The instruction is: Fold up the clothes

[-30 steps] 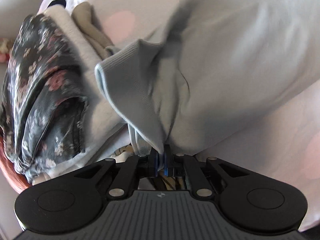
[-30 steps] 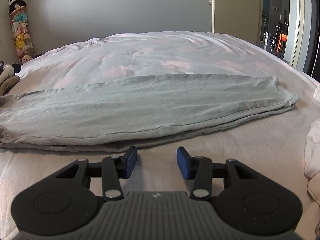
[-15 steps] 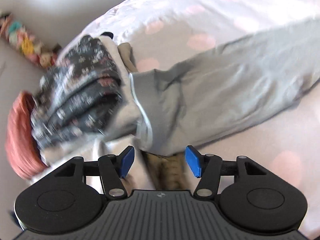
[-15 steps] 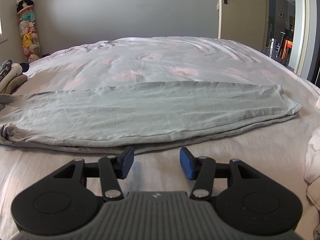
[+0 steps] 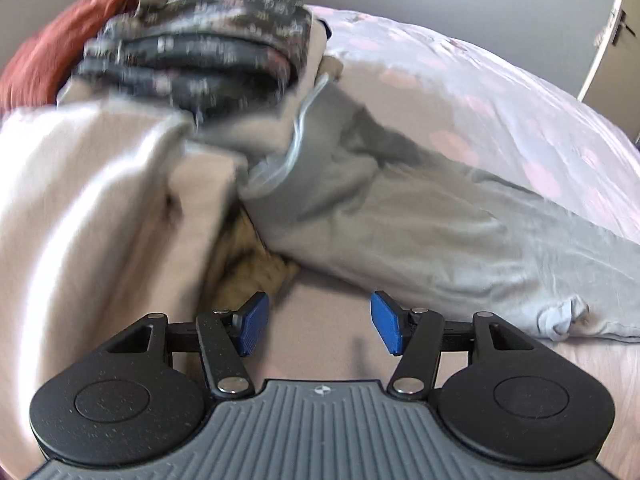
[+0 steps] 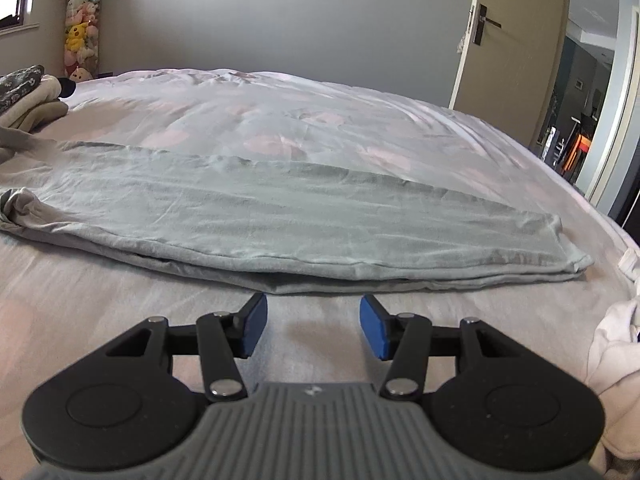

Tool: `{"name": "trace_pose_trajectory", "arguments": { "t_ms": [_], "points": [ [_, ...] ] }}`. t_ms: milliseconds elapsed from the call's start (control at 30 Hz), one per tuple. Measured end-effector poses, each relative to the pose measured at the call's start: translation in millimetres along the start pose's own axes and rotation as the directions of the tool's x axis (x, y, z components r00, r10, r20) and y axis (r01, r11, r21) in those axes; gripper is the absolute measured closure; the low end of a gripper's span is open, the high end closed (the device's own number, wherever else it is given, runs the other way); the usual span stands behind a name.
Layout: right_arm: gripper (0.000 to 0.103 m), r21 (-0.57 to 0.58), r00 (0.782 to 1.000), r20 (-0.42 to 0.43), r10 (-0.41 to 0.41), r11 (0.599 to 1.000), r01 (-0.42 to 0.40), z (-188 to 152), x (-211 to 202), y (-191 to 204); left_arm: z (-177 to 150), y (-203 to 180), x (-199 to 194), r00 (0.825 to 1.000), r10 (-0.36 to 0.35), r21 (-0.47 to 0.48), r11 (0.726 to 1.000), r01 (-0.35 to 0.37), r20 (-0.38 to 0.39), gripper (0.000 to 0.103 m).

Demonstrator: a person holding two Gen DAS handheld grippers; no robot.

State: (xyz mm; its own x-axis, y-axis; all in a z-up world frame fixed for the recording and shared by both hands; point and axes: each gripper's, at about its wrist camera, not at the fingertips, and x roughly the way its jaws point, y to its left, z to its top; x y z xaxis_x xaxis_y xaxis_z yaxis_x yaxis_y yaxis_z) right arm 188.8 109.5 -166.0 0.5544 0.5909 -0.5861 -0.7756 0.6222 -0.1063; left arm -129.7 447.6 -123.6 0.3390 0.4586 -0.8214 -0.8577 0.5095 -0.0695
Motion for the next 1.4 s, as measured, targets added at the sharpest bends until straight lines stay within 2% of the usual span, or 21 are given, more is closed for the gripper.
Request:
{"name": "trace_pose_trajectory", "arguments": {
  "t_ms": [100,167,400,567,700,1033,1200,1400],
  "points": [
    [0.047,0.068,0.999,-0.047,-0.011,0.998,0.015,-1,5,-13,-19,-11,12,0.998,0.048,0.048,0.998,-0.046,-0.048,0.048],
    [0.045,0.112,0.997,-0.076,-0.016,0.993,0.025,2,3,-24,-26,-17,15,0.996,0.078,0.104,0.992,-0.073,-0.043,0.048],
    [0.045,0.253,0.980,-0.181,-0.077,0.960,0.122,21,-1,-86,-18,-20,16,0.992,0.103,0.152,0.984,-0.092,-0.069,0.046],
    [0.044,0.382,0.955,-0.266,-0.129,0.896,0.227,39,10,-150,-17,-20,17,0.990,0.113,0.147,0.984,-0.101,-0.078,0.046],
    [0.044,0.494,0.941,-0.317,-0.118,0.826,0.270,40,21,-191,-13,-20,19,0.990,0.114,0.122,0.987,-0.103,-0.088,0.046],
    [0.044,0.517,0.916,-0.369,-0.155,0.785,0.341,40,46,-221,10,-36,25,0.990,0.132,0.161,0.979,-0.123,-0.051,0.047],
    [0.044,0.545,0.915,-0.368,-0.164,0.760,0.355,42,53,-238,14,-39,36,0.986,0.147,0.191,0.973,-0.132,-0.071,0.047],
    [0.044,0.577,0.921,-0.370,-0.121,0.747,0.330,46,58,-252,14,-41,43,0.984,0.154,0.225,0.966,-0.131,-0.089,0.047]
  ]
}}
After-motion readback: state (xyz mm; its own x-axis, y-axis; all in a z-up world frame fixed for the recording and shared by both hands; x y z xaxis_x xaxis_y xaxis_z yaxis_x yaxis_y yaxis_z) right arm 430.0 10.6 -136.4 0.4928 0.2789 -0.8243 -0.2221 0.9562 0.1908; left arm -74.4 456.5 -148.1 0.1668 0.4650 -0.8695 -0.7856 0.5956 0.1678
